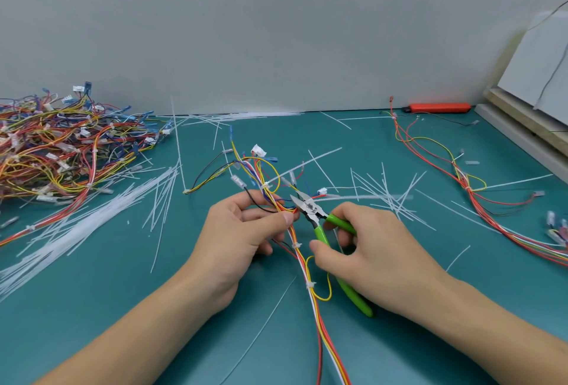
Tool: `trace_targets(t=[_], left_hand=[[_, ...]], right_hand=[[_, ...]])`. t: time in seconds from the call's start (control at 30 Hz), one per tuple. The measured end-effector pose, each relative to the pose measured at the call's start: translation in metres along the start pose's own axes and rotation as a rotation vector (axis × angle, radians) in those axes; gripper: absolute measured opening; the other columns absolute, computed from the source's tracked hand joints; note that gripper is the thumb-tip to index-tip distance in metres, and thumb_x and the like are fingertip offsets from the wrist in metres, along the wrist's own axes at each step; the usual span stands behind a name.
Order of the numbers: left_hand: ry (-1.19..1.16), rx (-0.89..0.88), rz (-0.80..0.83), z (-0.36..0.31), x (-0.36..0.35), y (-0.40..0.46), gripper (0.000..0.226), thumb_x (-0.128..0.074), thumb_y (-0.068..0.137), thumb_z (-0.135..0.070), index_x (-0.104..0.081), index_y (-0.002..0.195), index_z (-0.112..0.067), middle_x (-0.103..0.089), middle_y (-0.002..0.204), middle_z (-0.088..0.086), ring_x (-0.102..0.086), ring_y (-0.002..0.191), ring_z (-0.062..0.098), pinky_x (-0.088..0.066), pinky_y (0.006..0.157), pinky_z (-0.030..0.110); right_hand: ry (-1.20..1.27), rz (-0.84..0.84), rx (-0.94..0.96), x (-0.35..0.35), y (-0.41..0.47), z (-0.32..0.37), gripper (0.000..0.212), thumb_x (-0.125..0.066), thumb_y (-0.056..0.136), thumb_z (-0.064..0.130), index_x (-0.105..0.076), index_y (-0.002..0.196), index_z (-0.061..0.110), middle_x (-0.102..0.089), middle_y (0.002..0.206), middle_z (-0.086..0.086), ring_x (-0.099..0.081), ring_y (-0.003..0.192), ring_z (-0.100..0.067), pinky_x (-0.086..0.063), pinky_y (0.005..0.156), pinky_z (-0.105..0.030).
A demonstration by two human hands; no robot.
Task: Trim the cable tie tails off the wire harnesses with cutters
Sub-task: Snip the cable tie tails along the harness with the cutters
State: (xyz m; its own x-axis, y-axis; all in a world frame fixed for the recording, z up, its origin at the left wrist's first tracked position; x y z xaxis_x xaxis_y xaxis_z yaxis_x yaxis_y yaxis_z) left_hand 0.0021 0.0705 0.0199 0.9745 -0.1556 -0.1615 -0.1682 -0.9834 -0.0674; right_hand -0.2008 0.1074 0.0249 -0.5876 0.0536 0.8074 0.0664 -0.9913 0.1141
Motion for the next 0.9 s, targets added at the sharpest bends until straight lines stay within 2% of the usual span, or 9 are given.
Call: trace_targets(t=[0.1,0.27,0.4,0.53,0.73,0.9], left_hand=[[-0.012,0.014,0.008,-0.0002,0.0014,0.0002,0.019,-0.085,0.068,-0.018,-0.076,0.081,-0.028,-0.078,0.095,0.018,-0.059,0.060,0.015,-0.044,0.049,0.020],[-0.018,0.023,0.009,0.0005,0.0022,0.0012,0.018,-0.084,0.069,-0.017,-0.076,0.083,-0.025,-0.078,0.097,0.016,-0.059,0.060,0.014,-0.045,0.049,0.020],[-0.047,0.050,-0.006,0.0004,0.0042,0.0023,0.030,-0.084,0.068,-0.016,-0.070,0.096,-0.013,-0.078,0.099,0.015,-0.059,0.059,0.012,-0.046,0.049,0.020],[-0.051,0.058,-0.010,0.0001,0.0046,0.0028,0.036,-0.084,0.068,-0.016,-0.069,0.100,-0.010,-0.078,0.100,0.015,-0.059,0.059,0.012,-0.046,0.049,0.020],[-0.050,0.060,-0.010,0.0006,0.0044,0.0035,0.031,-0.085,0.075,-0.007,-0.068,0.101,-0.010,-0.079,0.100,0.015,-0.059,0.059,0.012,-0.046,0.049,0.020],[-0.051,0.050,-0.013,0.0002,0.0035,0.0029,0.037,-0.084,0.068,-0.016,-0.067,0.100,-0.010,-0.079,0.099,0.015,-0.059,0.059,0.013,-0.046,0.049,0.020]], right_hand=[[0.005,-0.005,0.032,-0.0010,0.0000,-0.0017,0.040,-0.052,0.068,0.078,-0.049,0.080,0.040,-0.056,0.077,0.014,-0.054,0.069,-0.005,-0.045,0.059,-0.028],[0.006,-0.002,0.053,-0.0019,0.0002,-0.0018,0.040,-0.052,0.071,0.078,-0.049,0.082,0.039,-0.058,0.081,0.015,-0.054,0.072,-0.004,-0.043,0.060,-0.026],[0.027,0.006,0.057,-0.0018,0.0005,-0.0013,0.046,-0.049,0.070,0.079,-0.053,0.088,0.038,-0.060,0.084,0.015,-0.054,0.072,-0.005,-0.044,0.061,-0.025],[0.031,0.009,0.061,-0.0013,0.0006,-0.0006,0.049,-0.048,0.070,0.079,-0.056,0.091,0.036,-0.061,0.085,0.014,-0.055,0.073,-0.005,-0.047,0.062,-0.027],[0.027,0.019,0.076,-0.0009,0.0012,-0.0007,0.049,-0.046,0.071,0.079,-0.056,0.091,0.035,-0.062,0.083,0.012,-0.056,0.073,-0.006,-0.041,0.061,-0.022],[0.026,0.023,0.080,-0.0004,0.0018,-0.0010,0.046,-0.047,0.072,0.078,-0.054,0.085,0.035,-0.060,0.078,0.012,-0.054,0.069,-0.008,-0.041,0.059,-0.024]])
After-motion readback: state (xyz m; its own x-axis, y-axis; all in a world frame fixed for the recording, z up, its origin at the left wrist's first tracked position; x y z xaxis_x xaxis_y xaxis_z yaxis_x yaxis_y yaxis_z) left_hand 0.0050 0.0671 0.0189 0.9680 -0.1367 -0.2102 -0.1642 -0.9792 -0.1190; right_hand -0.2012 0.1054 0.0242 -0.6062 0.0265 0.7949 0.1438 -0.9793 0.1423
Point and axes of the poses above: each hand's wrist, its own y-axis towards the middle knuckle, its own x-axis out of the back of the hand, z = x × y, the point moved 1 cm from there along y, towards the middle knuckle
